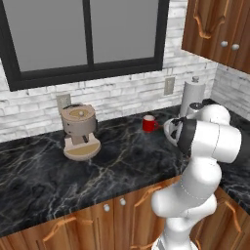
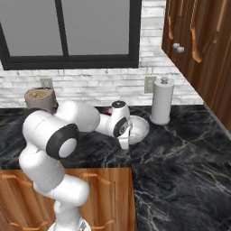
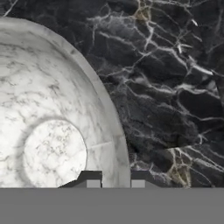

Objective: Clear the mugs and bowl far away from the sink.

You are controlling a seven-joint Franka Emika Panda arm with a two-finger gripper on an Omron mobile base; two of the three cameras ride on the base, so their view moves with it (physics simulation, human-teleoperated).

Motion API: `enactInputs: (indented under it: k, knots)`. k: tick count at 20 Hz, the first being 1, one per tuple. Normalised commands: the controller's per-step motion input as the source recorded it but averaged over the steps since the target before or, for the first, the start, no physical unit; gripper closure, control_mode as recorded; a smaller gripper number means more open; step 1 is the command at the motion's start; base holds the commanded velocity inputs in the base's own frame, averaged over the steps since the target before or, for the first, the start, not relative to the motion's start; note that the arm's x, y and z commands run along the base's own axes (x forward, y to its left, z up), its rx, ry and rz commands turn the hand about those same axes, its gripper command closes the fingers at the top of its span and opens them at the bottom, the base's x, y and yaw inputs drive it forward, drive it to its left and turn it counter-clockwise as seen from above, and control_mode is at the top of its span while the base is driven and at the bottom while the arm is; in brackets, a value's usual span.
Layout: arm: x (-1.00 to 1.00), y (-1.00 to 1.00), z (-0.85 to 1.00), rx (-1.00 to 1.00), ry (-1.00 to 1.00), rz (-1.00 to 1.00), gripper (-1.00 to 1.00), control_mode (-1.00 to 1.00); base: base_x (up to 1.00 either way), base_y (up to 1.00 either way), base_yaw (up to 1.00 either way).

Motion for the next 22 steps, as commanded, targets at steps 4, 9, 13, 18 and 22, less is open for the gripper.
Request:
enactInputs:
  k: [4,9,13,18,22]
  knots:
    - [0.56,-0.15,-0.35,0.0,0.0,0.0,1.0,-1.0,0.0,0.0,0.0]
    - [0.34,-0.1,-0.42,0.0,0.01,0.0,1.0,-1.0,0.0,0.0,0.0]
    - [0.07,-0.01,-0.47,0.0,0.01,0.0,-1.0,-1.0,0.0,0.0,0.0]
    - [0.02,0.0,-0.09,0.0,-0.02,0.0,-1.0,-1.0,0.0,0.0,0.0]
    - [0.0,0.01,0.07,0.0,-0.07,0.0,-1.0,-1.0,0.0,0.0,0.0]
